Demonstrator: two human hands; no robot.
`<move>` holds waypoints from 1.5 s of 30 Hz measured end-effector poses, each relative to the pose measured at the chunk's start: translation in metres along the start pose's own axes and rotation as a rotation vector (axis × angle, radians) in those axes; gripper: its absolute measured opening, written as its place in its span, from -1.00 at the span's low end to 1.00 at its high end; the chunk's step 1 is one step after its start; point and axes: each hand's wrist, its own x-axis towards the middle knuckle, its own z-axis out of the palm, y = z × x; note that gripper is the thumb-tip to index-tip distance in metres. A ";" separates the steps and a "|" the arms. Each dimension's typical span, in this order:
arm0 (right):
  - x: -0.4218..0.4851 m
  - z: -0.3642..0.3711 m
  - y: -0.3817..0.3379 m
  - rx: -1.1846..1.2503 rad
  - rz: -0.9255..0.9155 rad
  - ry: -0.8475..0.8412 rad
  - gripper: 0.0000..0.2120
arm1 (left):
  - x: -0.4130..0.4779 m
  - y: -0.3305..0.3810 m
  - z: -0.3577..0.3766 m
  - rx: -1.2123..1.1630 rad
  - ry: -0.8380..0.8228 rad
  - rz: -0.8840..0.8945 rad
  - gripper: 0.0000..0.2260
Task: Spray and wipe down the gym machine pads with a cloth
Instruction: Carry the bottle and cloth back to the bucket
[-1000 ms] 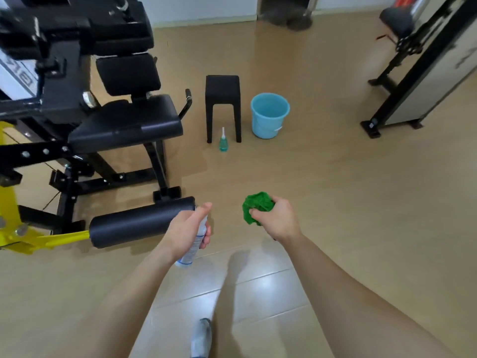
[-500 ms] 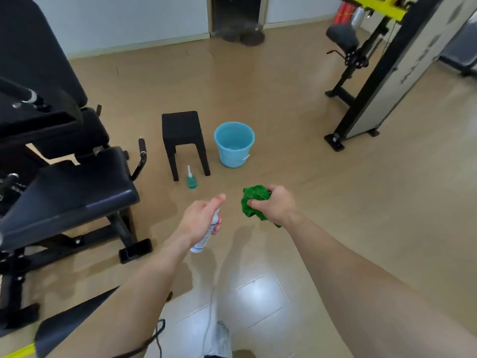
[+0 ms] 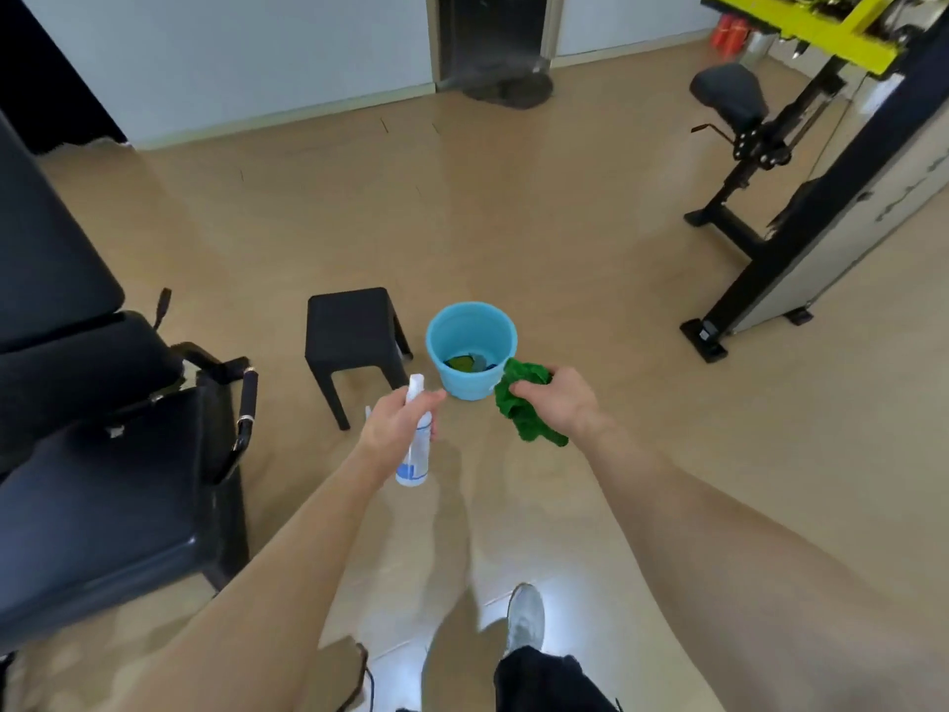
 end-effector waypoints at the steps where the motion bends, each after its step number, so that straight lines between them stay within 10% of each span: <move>1: 0.019 -0.007 -0.009 0.007 0.007 -0.011 -0.71 | 0.018 0.010 0.001 0.004 0.013 -0.024 -0.63; 6: 0.110 -0.029 -0.055 0.032 0.020 -0.031 -0.83 | 0.111 0.042 0.001 0.043 0.066 -0.176 -0.50; 9: 0.168 -0.027 -0.080 0.018 0.049 -0.067 -0.91 | 0.177 0.042 -0.006 -0.048 0.152 -0.178 -0.84; 15: 0.308 0.012 -0.127 0.034 0.196 -0.144 -0.71 | 0.295 0.045 -0.040 0.181 0.061 -0.176 -0.75; 21: 0.420 0.053 -0.160 -0.230 0.263 0.133 -0.56 | 0.405 0.051 -0.086 0.156 0.020 -0.165 -0.67; 35: 0.546 0.291 -0.235 -0.476 -0.293 -0.646 -0.48 | 0.572 -0.033 -0.164 0.059 0.351 -0.327 -0.64; 45: 0.626 0.416 -0.184 -0.362 -0.310 -0.645 -0.56 | 0.640 -0.156 -0.185 0.013 0.593 -0.325 -0.67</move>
